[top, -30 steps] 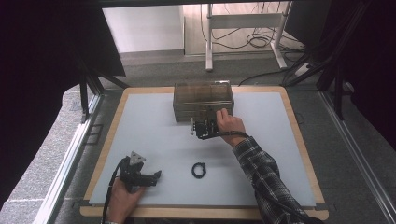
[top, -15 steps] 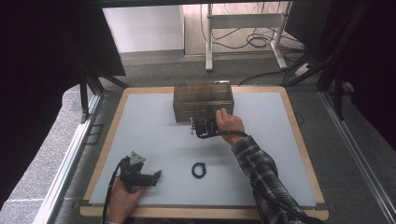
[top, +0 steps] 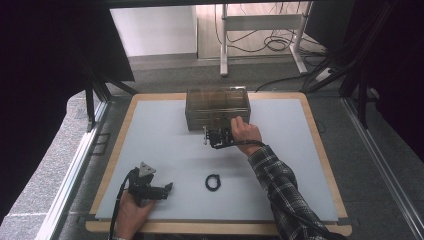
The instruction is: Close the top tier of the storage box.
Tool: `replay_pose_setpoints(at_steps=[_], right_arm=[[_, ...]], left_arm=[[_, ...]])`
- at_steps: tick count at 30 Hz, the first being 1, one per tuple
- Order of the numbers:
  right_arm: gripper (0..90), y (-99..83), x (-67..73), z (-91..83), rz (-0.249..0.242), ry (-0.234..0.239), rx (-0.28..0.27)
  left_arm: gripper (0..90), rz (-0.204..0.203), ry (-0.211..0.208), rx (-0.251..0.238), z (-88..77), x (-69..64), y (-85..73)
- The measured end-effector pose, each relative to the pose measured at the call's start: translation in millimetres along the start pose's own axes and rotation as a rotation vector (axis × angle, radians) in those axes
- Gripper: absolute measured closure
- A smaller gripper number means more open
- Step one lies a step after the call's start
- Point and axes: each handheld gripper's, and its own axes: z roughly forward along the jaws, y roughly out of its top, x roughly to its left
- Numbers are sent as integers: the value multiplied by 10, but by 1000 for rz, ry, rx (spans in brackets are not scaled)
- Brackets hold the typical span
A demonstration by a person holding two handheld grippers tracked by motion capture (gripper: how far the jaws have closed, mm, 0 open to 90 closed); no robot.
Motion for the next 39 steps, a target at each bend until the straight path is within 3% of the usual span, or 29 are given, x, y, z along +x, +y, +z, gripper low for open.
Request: replay_pose_setpoints(at_steps=[24, 30, 31, 39], right_arm=[[809, -27, 16, -108, -1, 14, -32], [809, -38, 44, -141, 6, -16, -38], [809, -37, 32, -147, 1, 13, -35], [808, -50, 52, -185, 5, 2, -49]], left_arm=[[0, 0, 0, 0, 0, 0, 0], [0, 0, 0, 0, 0, 0, 0], [0, 0, 0, 0, 0, 0, 0], [0, 0, 0, 0, 0, 0, 0]])
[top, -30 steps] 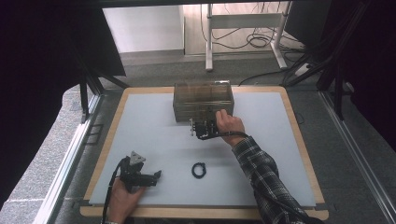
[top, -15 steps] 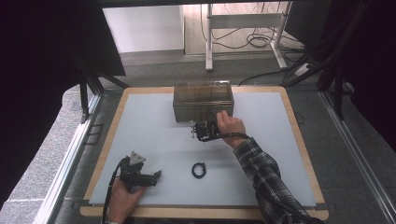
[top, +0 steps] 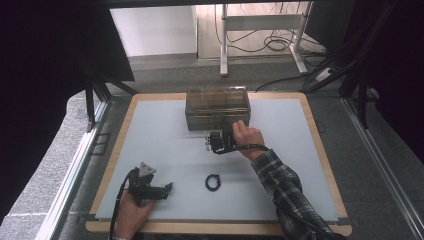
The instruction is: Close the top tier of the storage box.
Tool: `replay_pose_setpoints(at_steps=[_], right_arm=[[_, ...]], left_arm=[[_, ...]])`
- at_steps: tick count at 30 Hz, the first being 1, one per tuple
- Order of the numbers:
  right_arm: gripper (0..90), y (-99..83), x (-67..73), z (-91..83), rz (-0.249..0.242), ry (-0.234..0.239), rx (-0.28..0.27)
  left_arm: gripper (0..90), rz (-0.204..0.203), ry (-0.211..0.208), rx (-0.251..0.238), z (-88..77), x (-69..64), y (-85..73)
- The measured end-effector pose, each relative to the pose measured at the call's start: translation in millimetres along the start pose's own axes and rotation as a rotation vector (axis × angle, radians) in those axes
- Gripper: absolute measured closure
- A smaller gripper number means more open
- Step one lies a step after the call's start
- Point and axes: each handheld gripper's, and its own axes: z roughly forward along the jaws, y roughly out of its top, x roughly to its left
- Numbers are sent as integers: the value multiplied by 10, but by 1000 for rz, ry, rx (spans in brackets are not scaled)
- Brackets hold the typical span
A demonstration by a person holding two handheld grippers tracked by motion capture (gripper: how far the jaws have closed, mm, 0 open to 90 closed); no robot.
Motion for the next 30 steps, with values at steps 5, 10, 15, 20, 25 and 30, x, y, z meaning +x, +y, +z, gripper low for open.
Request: replay_pose_setpoints(at_steps=[5, 10, 15, 20, 25, 30], right_arm=[[808, 0, 9, -36, -7, 3, 1], [808, -5, 22, -51, -7, -2, -11], [808, -5, 22, -77, -16, 3, -15], [807, -6, 36, -110, -16, -4, -16], [801, -5, 38, -113, -10, 0, -12], [769, -7, 33, -108, 1, 4, -24]], left_arm=[[0, 0, 0, 0, 0, 0, 0], [0, 0, 0, 0, 0, 0, 0], [0, 0, 0, 0, 0, 0, 0], [0, 0, 0, 0, 0, 0, 0], [0, 0, 0, 0, 0, 0, 0], [0, 0, 0, 0, 0, 0, 0]])
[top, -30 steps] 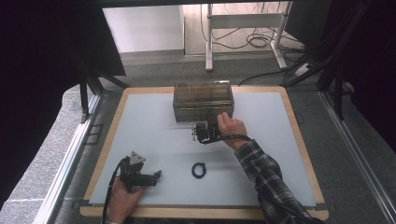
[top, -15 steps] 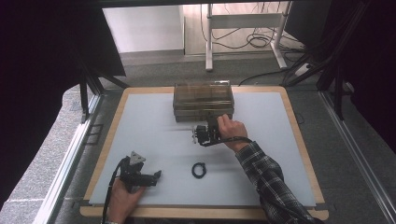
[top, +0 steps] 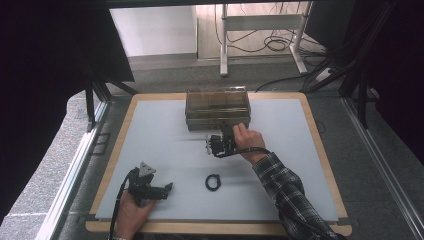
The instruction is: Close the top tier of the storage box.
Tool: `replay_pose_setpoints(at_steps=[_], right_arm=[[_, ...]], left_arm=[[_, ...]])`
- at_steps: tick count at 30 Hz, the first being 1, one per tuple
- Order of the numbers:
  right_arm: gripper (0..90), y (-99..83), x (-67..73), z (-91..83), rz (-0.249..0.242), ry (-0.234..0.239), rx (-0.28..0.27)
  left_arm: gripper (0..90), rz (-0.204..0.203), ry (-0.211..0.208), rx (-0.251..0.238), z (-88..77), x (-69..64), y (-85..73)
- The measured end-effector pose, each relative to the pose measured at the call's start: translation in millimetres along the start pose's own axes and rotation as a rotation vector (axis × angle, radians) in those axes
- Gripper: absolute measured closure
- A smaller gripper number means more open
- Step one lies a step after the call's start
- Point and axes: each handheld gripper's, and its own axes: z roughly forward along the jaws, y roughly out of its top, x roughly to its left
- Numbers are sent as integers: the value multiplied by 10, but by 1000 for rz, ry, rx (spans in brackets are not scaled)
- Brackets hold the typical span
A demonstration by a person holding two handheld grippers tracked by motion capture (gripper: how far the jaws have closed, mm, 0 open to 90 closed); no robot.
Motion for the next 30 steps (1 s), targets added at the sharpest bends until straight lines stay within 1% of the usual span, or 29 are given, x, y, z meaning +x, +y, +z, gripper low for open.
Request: replay_pose_setpoints(at_steps=[1, 2, 4, 6, 7, 8, 9, 10, 11, 13, 14, 15, 16, 19, 22, 23, 24, 25, 27, 28, 30], right_arm=[[760, -3, -4, -4, -2, 1, -5], [755, -3, -11, -11, 3, 15, -5], [752, -6, -14, -21, 25, 19, -9], [751, -10, -35, -30, 31, 15, -19], [750, -11, -50, -35, 39, 26, -25], [750, -7, -59, -56, 46, 25, -14], [750, -8, -72, -54, 49, 27, -32], [750, -8, -72, -54, 49, 27, -32], [749, -3, -86, -69, 48, 36, -24], [744, -2, -115, -75, 64, 68, -34], [744, -2, -115, -75, 64, 68, -34], [740, -6, -135, -78, 92, 87, -38], [740, -11, -147, -79, 104, 99, -42], [735, -25, -187, -85, 124, 131, -49], [725, -42, -225, -90, 140, 152, -58], [725, -42, -225, -90, 140, 152, -58], [715, -54, -262, -98, 166, 171, -63], [710, -60, -278, -96, 177, 183, -72], [707, -67, -293, -101, 170, 185, -68], [700, -76, -313, -98, 190, 206, -82], [692, -88, -334, -98, 194, 215, -86]], left_arm=[[0, 0, 0, 0, 0, 0, 0], [0, 0, 0, 0, 0, 0, 0], [0, 0, 0, 0, 0, 0, 0], [0, 0, 0, 0, 0, 0, 0], [0, 0, 0, 0, 0, 0, 0], [0, 1, 1, 0, 0, 0, 0], [0, 2, 2, 0, 0, 1, 1], [0, 2, 2, 0, 0, 1, 1], [0, 3, 0, 0, 0, 2, 1], [0, 3, 0, 0, 0, 2, 1], [0, 3, 0, 0, 0, 2, 1], [0, 3, 1, 0, 0, 2, 1], [0, 3, 1, 0, 0, 2, 1], [0, -1, 0, 0, 0, 0, 0], [0, -1, 0, 0, 0, 0, 0], [0, 0, 0, 0, 0, 0, 0], [0, -1, 0, 0, 0, 0, 0], [0, 0, 0, 0, 0, 0, 0], [0, 0, 0, 0, 0, 0, 0], [0, 0, 0, 0, 0, 0, 0], [0, 0, 0, 0, 0, 0, 0]])
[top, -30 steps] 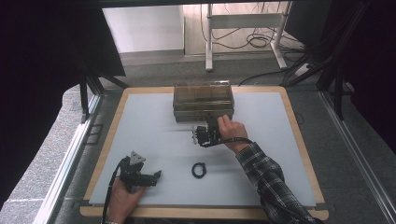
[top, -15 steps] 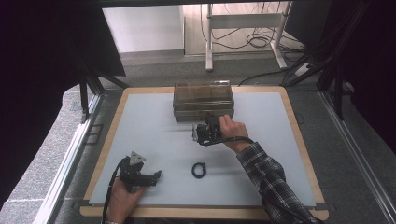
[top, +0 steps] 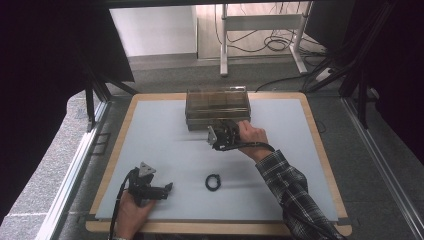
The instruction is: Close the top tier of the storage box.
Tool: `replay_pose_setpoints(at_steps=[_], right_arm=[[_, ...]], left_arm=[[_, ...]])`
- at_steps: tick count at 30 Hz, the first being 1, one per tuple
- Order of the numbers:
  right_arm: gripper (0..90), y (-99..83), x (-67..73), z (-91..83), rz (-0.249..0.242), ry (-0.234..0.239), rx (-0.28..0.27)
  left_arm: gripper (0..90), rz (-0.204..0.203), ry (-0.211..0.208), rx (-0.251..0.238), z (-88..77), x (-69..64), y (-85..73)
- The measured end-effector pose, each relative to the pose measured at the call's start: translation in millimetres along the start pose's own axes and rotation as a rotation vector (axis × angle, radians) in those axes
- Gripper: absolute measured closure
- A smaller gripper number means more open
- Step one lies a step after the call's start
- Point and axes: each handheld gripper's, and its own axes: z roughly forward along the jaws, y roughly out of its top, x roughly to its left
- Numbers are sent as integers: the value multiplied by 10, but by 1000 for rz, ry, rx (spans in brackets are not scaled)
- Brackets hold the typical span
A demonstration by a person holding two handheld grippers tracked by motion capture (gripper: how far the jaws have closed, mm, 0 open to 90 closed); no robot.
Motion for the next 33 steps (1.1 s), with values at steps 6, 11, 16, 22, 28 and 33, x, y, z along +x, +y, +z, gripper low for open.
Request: replay_pose_setpoints(at_steps=[6, 11, 16, 22, 28, 33], right_arm=[[680, -26, -45, 1, 19, 42, -13], [658, -39, -111, -20, 36, 84, -21], [642, -54, -151, -21, 63, 127, -33], [636, -70, -193, -16, 93, 169, -45], [618, -99, -281, -5, 137, 237, -73], [609, -130, -337, 6, 169, 279, -86]], left_arm=[[0, 0, 0, 0, 0, 0, 0], [0, 0, 0, 0, 0, 0, 0], [0, 0, 0, 0, 0, 0, 0], [0, 0, 0, 0, 0, 0, 0], [0, 0, -1, 0, 0, 1, 0], [0, 0, -1, 0, 0, 1, 0]])
